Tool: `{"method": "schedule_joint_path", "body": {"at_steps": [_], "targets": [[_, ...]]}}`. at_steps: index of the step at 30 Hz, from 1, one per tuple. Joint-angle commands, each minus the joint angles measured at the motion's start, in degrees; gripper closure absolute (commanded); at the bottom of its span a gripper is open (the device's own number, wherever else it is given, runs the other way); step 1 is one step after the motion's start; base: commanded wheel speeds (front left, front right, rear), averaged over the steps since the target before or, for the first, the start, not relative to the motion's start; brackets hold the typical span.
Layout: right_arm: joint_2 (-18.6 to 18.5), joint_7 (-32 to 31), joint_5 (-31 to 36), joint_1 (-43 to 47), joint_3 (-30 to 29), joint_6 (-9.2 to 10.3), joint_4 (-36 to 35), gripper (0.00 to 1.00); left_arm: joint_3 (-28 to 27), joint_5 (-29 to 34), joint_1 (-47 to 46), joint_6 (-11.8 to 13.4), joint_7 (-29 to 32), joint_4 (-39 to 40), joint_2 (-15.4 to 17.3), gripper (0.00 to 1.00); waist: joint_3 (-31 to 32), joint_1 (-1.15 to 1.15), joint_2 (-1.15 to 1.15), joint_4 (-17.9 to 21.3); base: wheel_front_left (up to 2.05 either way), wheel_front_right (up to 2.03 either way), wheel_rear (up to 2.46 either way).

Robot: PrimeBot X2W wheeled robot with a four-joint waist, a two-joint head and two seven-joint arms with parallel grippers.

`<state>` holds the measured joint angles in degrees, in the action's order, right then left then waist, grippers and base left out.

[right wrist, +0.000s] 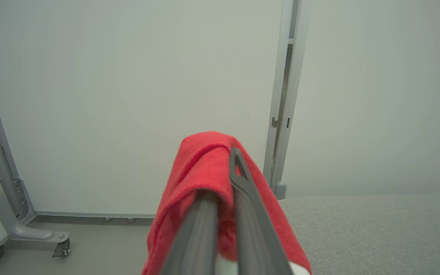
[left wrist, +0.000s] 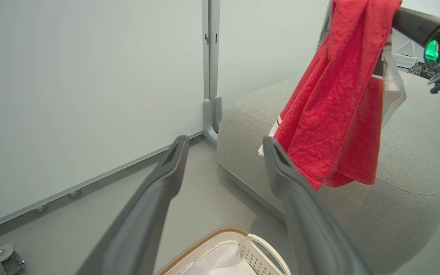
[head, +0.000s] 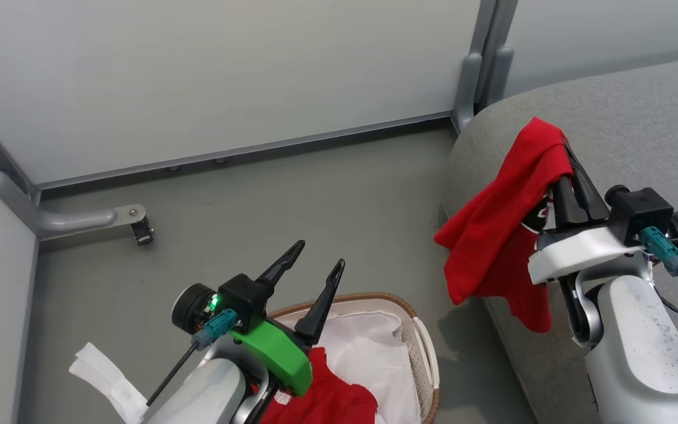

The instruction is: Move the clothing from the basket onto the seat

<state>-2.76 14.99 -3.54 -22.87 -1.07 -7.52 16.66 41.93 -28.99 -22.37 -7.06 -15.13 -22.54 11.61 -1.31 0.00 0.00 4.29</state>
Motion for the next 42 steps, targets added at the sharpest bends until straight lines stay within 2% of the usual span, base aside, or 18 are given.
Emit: {"method": "schedule_joint_path", "body": {"at_steps": [1, 16, 24, 29, 33, 39, 42], "targets": [[-0.2, 0.3, 0.4, 0.2, -0.2, 0.06, -0.5, 1.00, -0.5, 0.5, 1.1, -0.3, 0.0, 0.2, -0.2, 0.00, -0.2, 0.00, 0.00, 2.1, 0.00, 0.00, 0.00], [-0.2, 0.3, 2.4, 0.1, 0.1, 0.06, -1.9, 1.00, -1.6, 4.1, 0.7, -0.4, 0.0, 0.5, -2.0, 0.00, -4.2, 0.00, 0.00, 18.1, 0.00, 0.00, 0.00], [-0.2, 0.3, 2.4, 1.3, -1.7, 0.06, -1.9, 1.00, -0.2, 3.7, 0.0, -0.5, 0.0, 0.1, -1.3, 0.00, -5.4, 0.00, 0.00, 23.3, 0.00, 0.00, 0.00], [-0.2, 0.3, 2.1, 1.5, -2.7, 0.06, -1.7, 1.00, 0.4, 3.5, -0.7, -0.5, 0.0, 0.0, -1.1, 0.00, -6.1, 0.00, 0.00, 24.0, 0.00, 0.00, 0.00], [-0.2, 0.3, 3.2, 0.8, -2.9, 0.06, -1.1, 1.00, 1.0, 3.5, -1.7, -0.5, 0.0, 0.3, -1.0, 0.00, -7.0, 0.00, 0.00, 22.9, 0.00, 0.00, 0.00], [-0.3, 0.3, 6.4, -3.6, -2.9, 0.06, 0.0, 1.00, 1.8, 4.6, -3.9, -0.5, 0.0, 0.6, -0.7, 0.00, -9.8, 0.00, 0.00, 19.0, 0.00, 0.00, 0.00], [-2.3, 0.3, 8.1, -8.4, -2.4, 0.07, 0.8, 1.00, 1.8, 5.2, -5.4, -0.5, 0.0, 0.9, -0.5, 0.00, -12.1, 0.00, 0.00, 16.7, 0.00, 0.00, 0.00]]}}
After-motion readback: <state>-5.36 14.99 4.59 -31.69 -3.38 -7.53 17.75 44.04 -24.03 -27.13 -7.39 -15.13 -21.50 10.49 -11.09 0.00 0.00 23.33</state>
